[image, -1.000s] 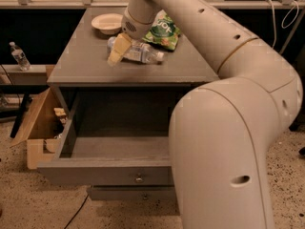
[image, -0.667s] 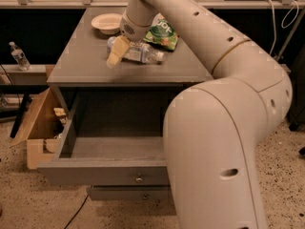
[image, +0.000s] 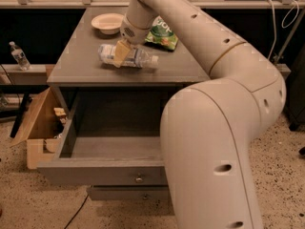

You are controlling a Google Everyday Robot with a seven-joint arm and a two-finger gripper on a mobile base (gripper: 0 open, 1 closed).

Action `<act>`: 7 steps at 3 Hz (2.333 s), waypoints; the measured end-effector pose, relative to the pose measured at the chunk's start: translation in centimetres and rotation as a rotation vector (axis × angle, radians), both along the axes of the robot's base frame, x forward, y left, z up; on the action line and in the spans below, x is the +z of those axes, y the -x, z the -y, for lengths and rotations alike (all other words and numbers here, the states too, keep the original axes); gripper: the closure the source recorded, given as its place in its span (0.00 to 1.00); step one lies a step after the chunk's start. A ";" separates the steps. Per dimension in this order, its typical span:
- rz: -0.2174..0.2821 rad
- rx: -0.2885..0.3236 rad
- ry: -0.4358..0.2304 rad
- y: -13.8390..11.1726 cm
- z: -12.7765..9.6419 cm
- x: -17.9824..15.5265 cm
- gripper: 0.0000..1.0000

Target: Place blue plastic bottle into top drawer

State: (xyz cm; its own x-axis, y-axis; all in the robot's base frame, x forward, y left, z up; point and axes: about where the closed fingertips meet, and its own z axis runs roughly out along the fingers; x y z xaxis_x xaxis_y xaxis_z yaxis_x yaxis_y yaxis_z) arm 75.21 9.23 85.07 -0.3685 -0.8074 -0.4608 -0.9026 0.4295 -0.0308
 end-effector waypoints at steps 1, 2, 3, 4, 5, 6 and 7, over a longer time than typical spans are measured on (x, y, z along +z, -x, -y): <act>0.016 -0.018 -0.018 1.2 1.5 0.9 0.66; 0.067 -0.066 -0.056 3.8 4.7 3.3 0.88; 0.092 -0.104 -0.092 8.8 8.3 4.9 1.00; 0.056 -0.147 -0.133 14.2 12.1 3.9 1.00; 0.056 -0.146 -0.133 14.2 12.1 3.9 1.00; 0.032 -0.123 -0.117 15.3 11.5 1.5 1.00; -0.034 -0.074 -0.061 17.7 10.0 -4.0 1.00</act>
Offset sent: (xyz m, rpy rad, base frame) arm -0.0967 -0.1026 0.0603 0.0964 -0.1325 -0.1365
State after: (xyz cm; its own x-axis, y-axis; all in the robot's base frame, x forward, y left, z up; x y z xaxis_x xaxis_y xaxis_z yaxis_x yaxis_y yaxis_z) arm 57.54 -0.72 81.07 -0.4425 -0.7482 -0.4943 -0.8682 0.4955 0.0272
